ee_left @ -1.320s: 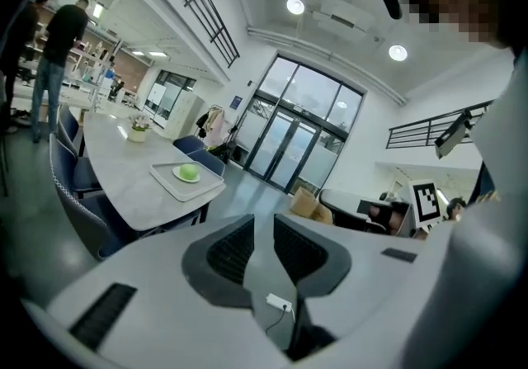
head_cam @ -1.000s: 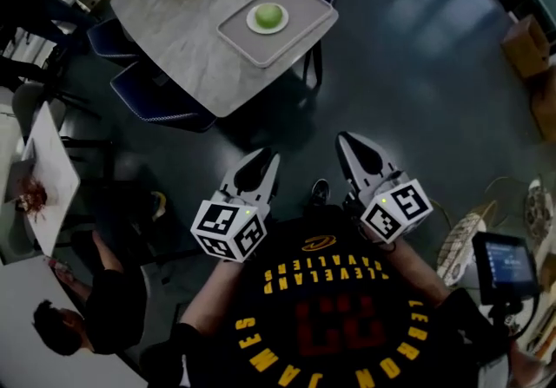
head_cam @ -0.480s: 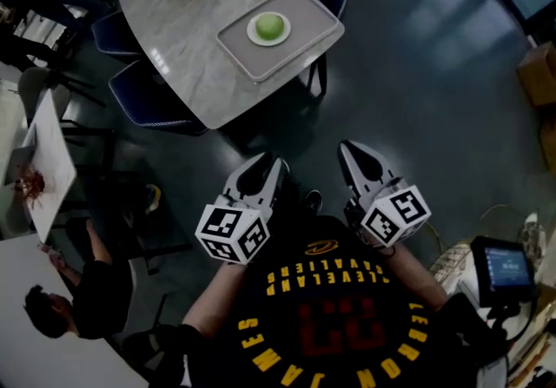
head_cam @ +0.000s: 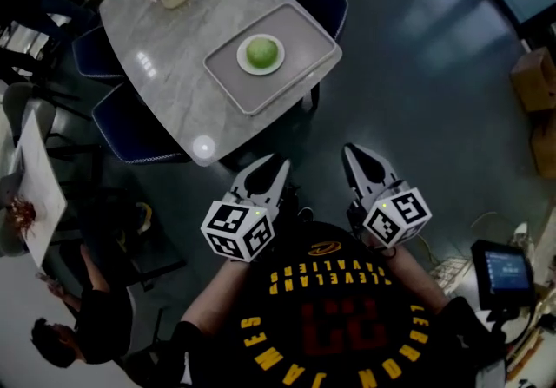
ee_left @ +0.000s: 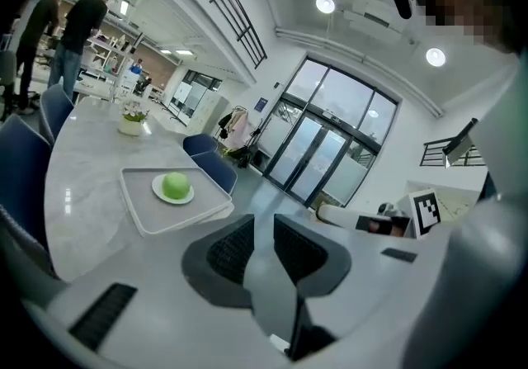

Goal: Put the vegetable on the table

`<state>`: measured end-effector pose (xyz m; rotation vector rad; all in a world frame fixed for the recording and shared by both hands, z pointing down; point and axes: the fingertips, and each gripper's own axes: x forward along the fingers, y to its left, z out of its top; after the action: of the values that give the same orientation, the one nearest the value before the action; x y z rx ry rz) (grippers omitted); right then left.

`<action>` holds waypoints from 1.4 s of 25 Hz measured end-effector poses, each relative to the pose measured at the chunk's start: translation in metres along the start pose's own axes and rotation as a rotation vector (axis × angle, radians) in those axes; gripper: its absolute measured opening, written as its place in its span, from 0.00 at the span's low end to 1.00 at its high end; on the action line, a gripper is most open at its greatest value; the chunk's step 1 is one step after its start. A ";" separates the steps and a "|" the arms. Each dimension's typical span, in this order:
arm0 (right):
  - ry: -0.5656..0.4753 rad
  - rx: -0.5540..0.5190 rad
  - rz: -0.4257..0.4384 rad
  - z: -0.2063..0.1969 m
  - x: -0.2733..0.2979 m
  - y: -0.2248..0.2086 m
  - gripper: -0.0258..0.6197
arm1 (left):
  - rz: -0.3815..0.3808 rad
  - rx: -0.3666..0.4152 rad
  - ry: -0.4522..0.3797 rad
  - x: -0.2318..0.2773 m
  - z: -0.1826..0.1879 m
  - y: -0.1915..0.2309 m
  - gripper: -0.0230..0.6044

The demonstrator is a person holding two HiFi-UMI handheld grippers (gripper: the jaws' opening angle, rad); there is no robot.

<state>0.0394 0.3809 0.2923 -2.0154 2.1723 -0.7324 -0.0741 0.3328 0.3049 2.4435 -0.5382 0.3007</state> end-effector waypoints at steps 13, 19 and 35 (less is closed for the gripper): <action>0.106 -0.071 0.025 0.042 0.124 -0.013 0.05 | 0.002 -0.076 -0.021 0.064 0.075 0.091 0.16; 0.121 -0.043 0.022 0.051 0.155 -0.019 0.05 | 0.019 -0.091 -0.008 0.073 0.091 0.120 0.16; 0.182 -0.056 0.210 0.082 0.264 -0.037 0.05 | 0.231 -0.168 -0.132 0.090 0.134 0.196 0.16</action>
<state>0.0713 0.1036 0.3022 -1.7683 2.4834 -0.8646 -0.0696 0.0798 0.3312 2.2515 -0.8706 0.1804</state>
